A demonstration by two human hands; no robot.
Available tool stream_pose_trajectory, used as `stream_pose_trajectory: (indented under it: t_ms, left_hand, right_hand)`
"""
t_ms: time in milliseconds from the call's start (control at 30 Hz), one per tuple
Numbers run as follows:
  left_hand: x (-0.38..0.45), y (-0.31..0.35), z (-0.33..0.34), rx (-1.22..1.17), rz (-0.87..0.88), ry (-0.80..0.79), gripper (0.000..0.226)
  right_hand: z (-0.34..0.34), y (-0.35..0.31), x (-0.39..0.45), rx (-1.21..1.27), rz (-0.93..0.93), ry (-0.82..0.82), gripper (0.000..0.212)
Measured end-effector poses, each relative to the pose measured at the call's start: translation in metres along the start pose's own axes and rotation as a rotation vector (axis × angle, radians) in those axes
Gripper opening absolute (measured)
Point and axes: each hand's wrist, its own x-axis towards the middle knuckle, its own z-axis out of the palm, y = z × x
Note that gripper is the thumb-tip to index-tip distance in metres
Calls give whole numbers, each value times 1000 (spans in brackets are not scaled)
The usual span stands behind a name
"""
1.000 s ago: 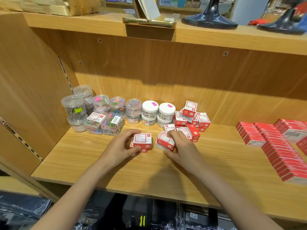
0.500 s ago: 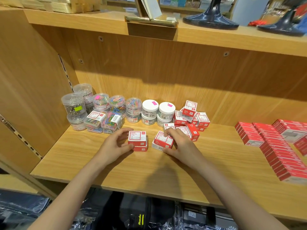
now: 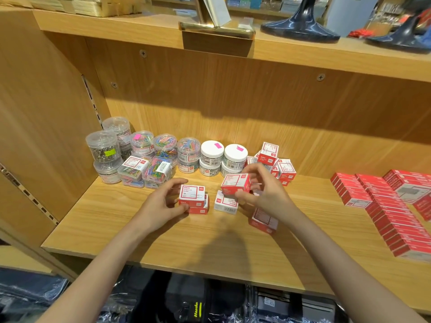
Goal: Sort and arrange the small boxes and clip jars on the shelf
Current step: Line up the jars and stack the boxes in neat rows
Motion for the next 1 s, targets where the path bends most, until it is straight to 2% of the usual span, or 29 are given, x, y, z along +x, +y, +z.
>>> stream_pose_trajectory:
  t_ms: [133,167,233,333,400,600,667,767,867,933,1000]
  left_hand:
    - [0,-2,1,-16,-5,19,52]
    - [0,-3,1,-13,-4,22,51]
    - [1,-5,1,5,-1,22,50]
    - [3,-5,-2,18,-1,5,48]
    - [4,-5,-3,26,1,-11,47]
    - [4,-9,-3,70,40,-43,57]
    - [3,-10,0,118,79,-62,64]
    - [5,-13,4,175,132,-44,64]
    - [9,-16,4,212,148,-34,60]
    - [12,-17,4,216,143,-43,59]
    - [14,-18,3,209,140,-51,59]
  right_hand:
    - [-8,-11,7,347,82,58,45]
    - [-6,-12,8,367,98,61,46]
    - [-1,-9,11,168,68,74,43]
    - [12,5,11,-435,-140,-5,35]
    - [19,12,9,-582,-211,-86,36]
    - [13,13,6,-449,-138,-238,65]
    - [10,15,2,-457,-171,-229,63]
    - [10,16,-2,-449,-179,-191,62]
    - [10,13,1,-549,-168,-302,72]
    - [10,15,4,-613,-192,-359,65]
    - [8,14,5,-577,-196,-300,49]
